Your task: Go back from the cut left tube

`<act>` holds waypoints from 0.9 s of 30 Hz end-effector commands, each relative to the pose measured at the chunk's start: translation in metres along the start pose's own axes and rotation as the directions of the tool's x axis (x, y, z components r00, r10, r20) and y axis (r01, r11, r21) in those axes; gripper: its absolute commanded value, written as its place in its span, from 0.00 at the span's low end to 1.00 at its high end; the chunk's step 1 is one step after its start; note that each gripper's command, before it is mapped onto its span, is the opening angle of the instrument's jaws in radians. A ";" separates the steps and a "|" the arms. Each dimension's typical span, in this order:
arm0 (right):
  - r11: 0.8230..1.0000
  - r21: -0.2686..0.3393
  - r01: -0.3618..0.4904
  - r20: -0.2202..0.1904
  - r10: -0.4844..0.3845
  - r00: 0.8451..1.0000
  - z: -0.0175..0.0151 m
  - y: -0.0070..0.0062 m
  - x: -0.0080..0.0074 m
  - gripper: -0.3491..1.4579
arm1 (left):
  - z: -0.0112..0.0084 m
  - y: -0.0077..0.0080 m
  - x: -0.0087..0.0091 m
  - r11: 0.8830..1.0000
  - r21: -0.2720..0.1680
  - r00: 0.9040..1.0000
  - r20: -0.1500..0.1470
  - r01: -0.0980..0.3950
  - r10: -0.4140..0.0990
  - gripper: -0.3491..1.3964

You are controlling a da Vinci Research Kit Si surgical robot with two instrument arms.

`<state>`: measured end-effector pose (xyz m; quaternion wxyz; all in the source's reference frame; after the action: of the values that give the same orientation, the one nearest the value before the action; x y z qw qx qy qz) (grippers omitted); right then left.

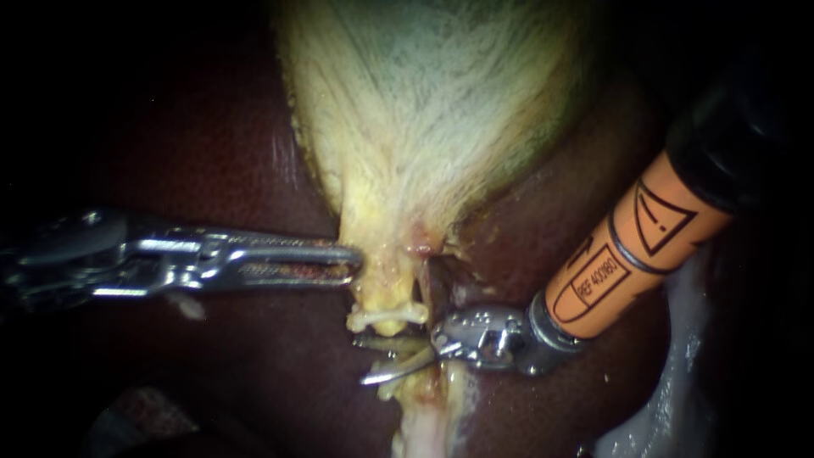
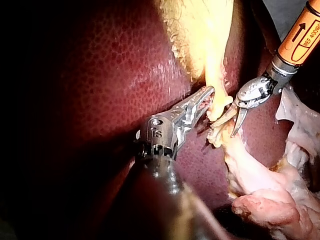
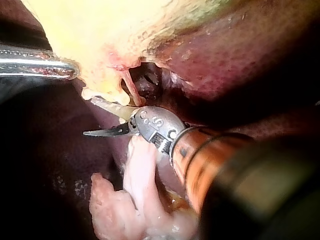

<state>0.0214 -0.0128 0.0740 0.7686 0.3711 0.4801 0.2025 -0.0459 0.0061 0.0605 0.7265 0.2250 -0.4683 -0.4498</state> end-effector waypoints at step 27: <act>0.983 -0.162 0.083 -0.040 -0.091 0.995 -0.0127 -0.0026 0.0032 0.89 | -0.0001 0.0007 -0.0001 1.000 -0.002 1.000 0.001 0.012 -0.012 0.00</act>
<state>0.0109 -0.0072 0.0665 0.7939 0.2783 0.4966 0.2139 -0.0455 0.0066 0.0610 0.7238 0.2267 -0.4667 -0.4548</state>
